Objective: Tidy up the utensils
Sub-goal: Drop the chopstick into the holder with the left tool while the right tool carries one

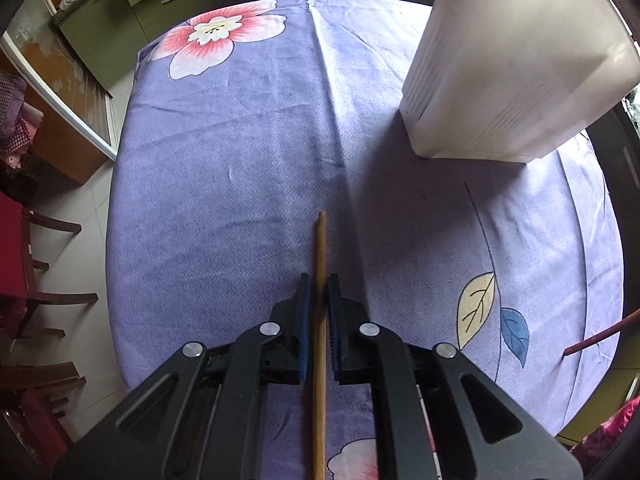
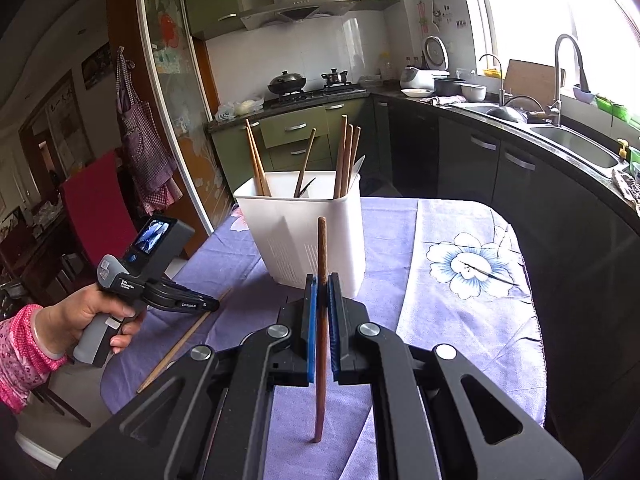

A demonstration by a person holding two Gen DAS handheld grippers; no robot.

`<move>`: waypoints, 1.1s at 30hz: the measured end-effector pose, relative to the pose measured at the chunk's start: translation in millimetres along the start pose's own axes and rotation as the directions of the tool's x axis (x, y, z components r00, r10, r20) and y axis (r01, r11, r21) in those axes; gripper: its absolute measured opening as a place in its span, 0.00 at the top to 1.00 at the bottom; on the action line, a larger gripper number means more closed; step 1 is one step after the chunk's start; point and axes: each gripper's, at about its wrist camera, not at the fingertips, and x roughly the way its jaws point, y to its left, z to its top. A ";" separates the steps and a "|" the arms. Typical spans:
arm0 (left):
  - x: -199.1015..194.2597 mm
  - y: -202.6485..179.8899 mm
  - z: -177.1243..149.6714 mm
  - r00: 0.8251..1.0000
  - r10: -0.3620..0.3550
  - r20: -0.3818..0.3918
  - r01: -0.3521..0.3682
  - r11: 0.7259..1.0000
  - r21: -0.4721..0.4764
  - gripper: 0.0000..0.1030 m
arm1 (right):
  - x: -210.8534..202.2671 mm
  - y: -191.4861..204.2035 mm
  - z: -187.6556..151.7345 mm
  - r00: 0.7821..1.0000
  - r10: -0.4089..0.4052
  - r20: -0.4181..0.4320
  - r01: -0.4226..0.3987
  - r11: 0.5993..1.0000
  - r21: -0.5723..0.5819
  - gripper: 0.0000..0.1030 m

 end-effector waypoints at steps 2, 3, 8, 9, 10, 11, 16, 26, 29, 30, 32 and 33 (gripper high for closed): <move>0.3 -2.0 1.0 1.000 0.009 0.001 -0.009 1.000 0.013 0.93 | -0.6 0.7 -0.1 1.000 0.001 -0.001 -0.001 1.000 0.000 0.94; 0.2 -1.9 2.1 1.000 0.006 -0.001 -0.006 1.000 0.013 0.95 | -0.6 1.3 -0.1 1.000 0.002 -0.001 -0.002 1.000 -0.001 0.94; -12.2 0.1 2.8 1.000 0.004 0.025 -0.004 1.000 0.002 0.95 | -4.3 4.0 6.5 1.000 0.017 0.002 -0.017 1.000 -0.005 0.94; -20.6 -0.2 2.2 0.999 0.001 0.049 -0.002 1.000 0.004 0.95 | -7.0 4.7 10.4 1.000 0.019 0.008 -0.019 1.000 -0.008 0.94; -31.2 0.0 0.9 0.997 -0.005 0.075 0.004 1.000 0.009 0.95 | -9.1 5.2 13.9 1.000 0.023 0.015 -0.023 1.000 -0.011 0.94; -41.8 0.4 -0.3 0.995 -0.013 0.099 0.012 1.000 0.012 0.95 | -10.6 5.0 16.8 0.999 0.027 0.020 -0.027 1.000 -0.014 0.94; -105.5 -0.2 -12.1 0.973 -0.045 0.226 0.037 0.999 0.039 0.95 | -26.2 11.8 41.6 0.997 0.037 0.069 -0.035 0.999 -0.031 0.94; -173.7 -3.6 -34.4 0.924 -0.100 0.369 0.080 0.994 0.069 0.95 | -46.9 23.4 103.0 0.987 0.045 0.156 -0.040 0.999 -0.031 0.94; -179.5 -4.2 -35.7 0.918 -0.109 0.381 0.087 0.994 0.073 0.95 | -49.8 26.7 122.6 0.982 0.034 0.186 -0.030 0.999 -0.028 0.94; -180.2 -3.6 -36.0 0.916 -0.112 0.384 0.090 0.993 0.073 0.95 | -51.1 27.4 130.1 0.979 0.035 0.201 -0.032 0.999 -0.021 0.94; -180.6 -3.8 -35.4 0.914 -0.117 0.390 0.094 0.993 0.077 0.95 | -52.5 27.0 144.0 0.974 0.030 0.226 -0.028 1.000 -0.012 0.94; -180.8 -4.0 -35.1 0.912 -0.119 0.392 0.096 0.992 0.079 0.95 | -52.7 27.7 152.1 0.971 0.020 0.240 -0.019 1.000 -0.009 0.94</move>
